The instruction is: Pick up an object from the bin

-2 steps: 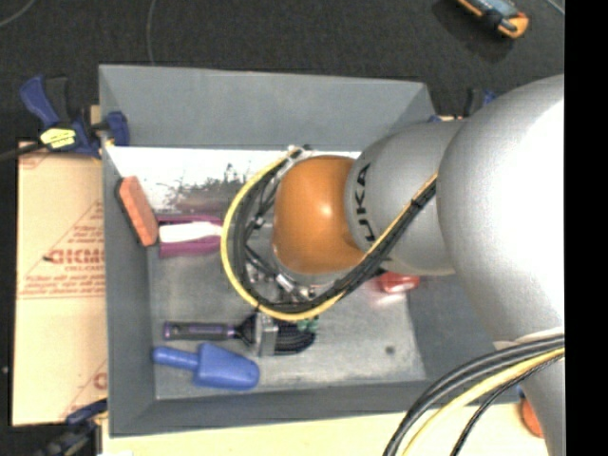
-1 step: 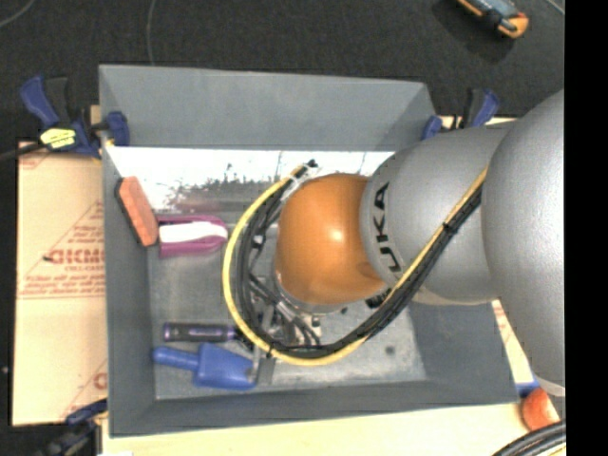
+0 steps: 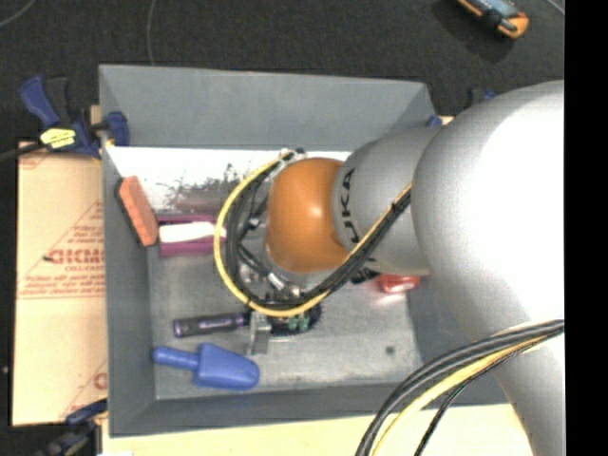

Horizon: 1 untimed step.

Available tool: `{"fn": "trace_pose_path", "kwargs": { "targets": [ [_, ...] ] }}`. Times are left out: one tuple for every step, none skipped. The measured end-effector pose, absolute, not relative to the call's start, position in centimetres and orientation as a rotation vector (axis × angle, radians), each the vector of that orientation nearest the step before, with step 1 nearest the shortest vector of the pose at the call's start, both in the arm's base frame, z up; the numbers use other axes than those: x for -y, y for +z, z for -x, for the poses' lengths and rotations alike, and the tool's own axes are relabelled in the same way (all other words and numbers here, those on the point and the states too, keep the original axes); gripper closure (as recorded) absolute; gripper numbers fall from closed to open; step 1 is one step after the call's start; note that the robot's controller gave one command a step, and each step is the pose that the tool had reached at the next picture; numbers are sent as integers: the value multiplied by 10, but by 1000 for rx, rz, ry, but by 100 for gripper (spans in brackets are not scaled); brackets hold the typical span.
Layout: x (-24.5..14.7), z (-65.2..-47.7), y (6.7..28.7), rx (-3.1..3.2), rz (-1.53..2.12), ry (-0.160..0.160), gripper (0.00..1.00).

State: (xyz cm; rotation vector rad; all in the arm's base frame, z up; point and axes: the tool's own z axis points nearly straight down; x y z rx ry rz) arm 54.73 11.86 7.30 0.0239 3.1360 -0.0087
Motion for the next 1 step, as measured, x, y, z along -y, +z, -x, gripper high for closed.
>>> {"fn": "trace_pose_path", "kwargs": {
  "targets": [
    [-125, -539, 95, -3140, -20, -9, 0]
  ]
}}
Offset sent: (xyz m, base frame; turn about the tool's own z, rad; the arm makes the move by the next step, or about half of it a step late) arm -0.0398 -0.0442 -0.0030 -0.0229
